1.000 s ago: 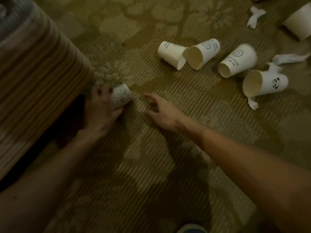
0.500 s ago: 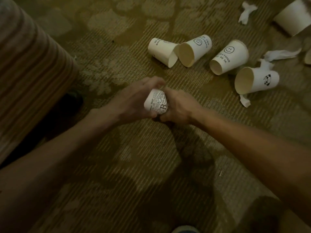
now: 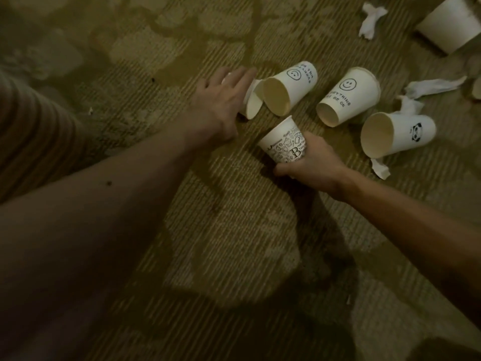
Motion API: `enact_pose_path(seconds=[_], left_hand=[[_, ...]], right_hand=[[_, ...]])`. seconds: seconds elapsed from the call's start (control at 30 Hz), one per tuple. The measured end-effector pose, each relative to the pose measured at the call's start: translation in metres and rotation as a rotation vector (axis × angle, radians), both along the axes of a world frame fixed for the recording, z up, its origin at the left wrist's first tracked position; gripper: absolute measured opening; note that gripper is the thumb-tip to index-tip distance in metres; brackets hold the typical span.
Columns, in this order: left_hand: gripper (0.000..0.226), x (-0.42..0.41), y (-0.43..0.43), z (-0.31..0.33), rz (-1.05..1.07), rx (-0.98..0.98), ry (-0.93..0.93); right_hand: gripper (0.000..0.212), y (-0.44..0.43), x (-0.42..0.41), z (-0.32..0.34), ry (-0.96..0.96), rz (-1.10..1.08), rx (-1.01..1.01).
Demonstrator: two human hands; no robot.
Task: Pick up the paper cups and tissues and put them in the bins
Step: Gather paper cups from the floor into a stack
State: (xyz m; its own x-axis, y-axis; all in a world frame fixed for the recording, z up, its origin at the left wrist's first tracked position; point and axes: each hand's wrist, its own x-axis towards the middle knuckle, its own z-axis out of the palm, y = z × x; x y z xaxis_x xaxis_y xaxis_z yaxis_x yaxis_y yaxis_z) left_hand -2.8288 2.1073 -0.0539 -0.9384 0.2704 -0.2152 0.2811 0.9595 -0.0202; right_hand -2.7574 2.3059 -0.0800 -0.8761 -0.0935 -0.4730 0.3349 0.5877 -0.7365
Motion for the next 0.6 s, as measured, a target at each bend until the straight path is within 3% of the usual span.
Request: enact_pose_path(seconds=[0.17,0.27,0.33,0.4,0.47,0.53,0.6], left_hand=[[0.073,-0.003,0.014,-0.004,0.083,-0.089,0.19],[0.08,0.004,-0.001,0.001,0.188,-0.12,0.082],[0.081,0.013,-0.012,0.008,0.362,-0.006,-0.061],[0.056,0.024,-0.019,0.016,0.592,0.388,-0.179],[0.035,0.029,-0.019,0.019,0.777,0.953,-0.279],[0.037,0.03,-0.011,0.019,0.927,1.416,-0.48],[0.043,0.03,0.004,0.016,0.939,1.585,-0.616]], right_hand=[[0.047,0.019,-0.007,0.015,-0.014,0.04,-0.168],[0.05,0.036,-0.022,0.032,-0.005,-0.02,-0.27],[0.047,0.043,-0.038,0.045,0.044,-0.08,-0.262],[0.037,0.045,-0.053,0.057,0.12,-0.127,-0.237],[0.029,0.045,-0.066,0.064,0.199,-0.19,-0.246],[0.026,0.042,-0.077,0.067,0.186,-0.244,-0.264],[0.031,0.04,-0.083,0.064,0.091,-0.259,-0.289]])
